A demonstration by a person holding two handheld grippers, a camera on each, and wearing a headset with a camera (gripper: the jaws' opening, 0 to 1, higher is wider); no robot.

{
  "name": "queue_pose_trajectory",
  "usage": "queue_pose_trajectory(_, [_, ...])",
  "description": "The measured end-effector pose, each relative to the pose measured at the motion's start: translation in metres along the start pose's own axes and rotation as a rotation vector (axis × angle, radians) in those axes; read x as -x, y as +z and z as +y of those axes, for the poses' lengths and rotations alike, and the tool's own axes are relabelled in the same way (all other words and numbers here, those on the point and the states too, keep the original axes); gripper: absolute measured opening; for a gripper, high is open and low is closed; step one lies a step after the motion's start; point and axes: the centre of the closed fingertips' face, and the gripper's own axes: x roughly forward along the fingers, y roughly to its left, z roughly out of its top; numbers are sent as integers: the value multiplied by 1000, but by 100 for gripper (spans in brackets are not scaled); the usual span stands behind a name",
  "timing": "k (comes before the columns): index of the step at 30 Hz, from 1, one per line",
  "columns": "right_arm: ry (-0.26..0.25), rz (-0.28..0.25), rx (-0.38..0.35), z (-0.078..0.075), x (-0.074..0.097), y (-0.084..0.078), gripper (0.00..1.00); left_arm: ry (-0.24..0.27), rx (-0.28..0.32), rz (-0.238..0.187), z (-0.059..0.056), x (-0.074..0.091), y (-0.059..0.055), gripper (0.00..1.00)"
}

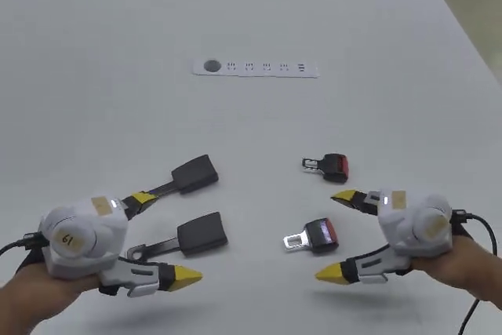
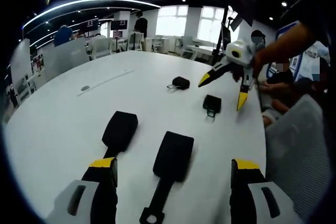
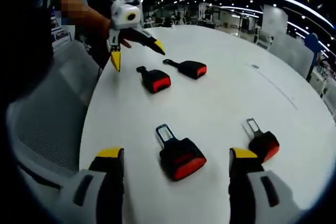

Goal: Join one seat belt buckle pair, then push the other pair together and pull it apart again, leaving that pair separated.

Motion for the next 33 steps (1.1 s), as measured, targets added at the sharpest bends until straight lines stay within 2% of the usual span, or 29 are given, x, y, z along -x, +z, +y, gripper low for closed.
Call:
queue_pose_trajectory(4, [27, 18, 12, -1, -3, -2, 80, -32, 3, 20, -1, -11, -6, 89])
queue_pose_trajectory(11, [70, 60, 31, 0, -8, -8, 75, -79, -31, 52, -4, -28, -11, 81])
queue_pose_trajectory(14, [90, 68, 32, 1, -9, -9, 72, -99, -60, 78, -5, -33, -16, 77])
queue_pose_trajectory(15, [101, 72, 36, 2, -10, -9, 72, -105, -65, 86, -2, -35, -21, 76])
queue_pose_trajectory(18, [120, 103, 65, 2, -10, -13, 70, -118, -81, 95, -1, -38, -24, 73])
queue_pose_trajectory(20, [134, 110, 69, 2, -11, -13, 68, -131, -111, 90, -1, -38, -24, 70])
queue_pose_trajectory(24, [157, 155, 116, 2, -13, -19, 64, -138, -140, 86, 2, -40, -21, 66])
queue_pose_trajectory(26, [164, 166, 123, 2, -13, -20, 60, -147, -160, 96, 2, -40, -21, 63])
queue_pose_trajectory(29, [158, 175, 131, 1, -14, -20, 58, -166, -252, 115, 2, -42, -22, 55])
queue_pose_trajectory(33, [160, 223, 187, 4, -14, -29, 53, -187, -258, 123, 2, -40, -22, 43])
